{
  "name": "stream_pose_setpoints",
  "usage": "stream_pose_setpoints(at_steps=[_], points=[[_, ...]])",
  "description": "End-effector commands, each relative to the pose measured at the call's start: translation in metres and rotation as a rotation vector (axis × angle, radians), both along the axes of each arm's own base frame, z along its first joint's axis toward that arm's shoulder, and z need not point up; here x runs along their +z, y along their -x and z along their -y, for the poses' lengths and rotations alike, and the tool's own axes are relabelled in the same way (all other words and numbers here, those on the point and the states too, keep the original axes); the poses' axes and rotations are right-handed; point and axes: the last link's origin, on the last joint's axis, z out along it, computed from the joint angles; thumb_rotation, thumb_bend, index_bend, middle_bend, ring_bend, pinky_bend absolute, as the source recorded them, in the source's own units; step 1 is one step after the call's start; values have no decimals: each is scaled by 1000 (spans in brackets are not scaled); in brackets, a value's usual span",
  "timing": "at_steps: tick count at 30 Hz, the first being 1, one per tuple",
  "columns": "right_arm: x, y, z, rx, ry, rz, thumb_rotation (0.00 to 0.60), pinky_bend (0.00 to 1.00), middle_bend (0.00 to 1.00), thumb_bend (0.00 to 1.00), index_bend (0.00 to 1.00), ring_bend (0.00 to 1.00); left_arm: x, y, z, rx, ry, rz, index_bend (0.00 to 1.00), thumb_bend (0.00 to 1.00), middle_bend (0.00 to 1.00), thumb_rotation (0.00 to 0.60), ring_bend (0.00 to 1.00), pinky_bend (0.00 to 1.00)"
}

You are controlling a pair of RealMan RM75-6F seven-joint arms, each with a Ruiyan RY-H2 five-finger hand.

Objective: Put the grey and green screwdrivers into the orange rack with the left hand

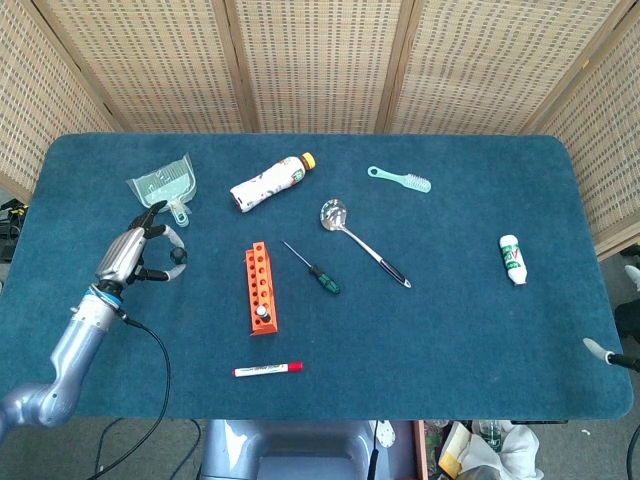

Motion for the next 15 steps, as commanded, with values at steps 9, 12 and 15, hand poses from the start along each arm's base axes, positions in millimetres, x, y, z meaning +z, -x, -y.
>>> stream_pose_setpoints(at_steps=[9,12,15], points=[[-1,-1,0,0,0,-3,600,0,0,0,18,0,43,-47,18,-106,4,288,625,468,0,600,0,0],[-1,0,0,0,-1,-5,600,0,0,0,18,0,45,-59,17,-119,37,314,625,468,0,600,0,0],[-1,0,0,-2,-1,-7,600,0,0,0,18,0,42,-73,17,-114,83,375,625,467,0,600,0,0]])
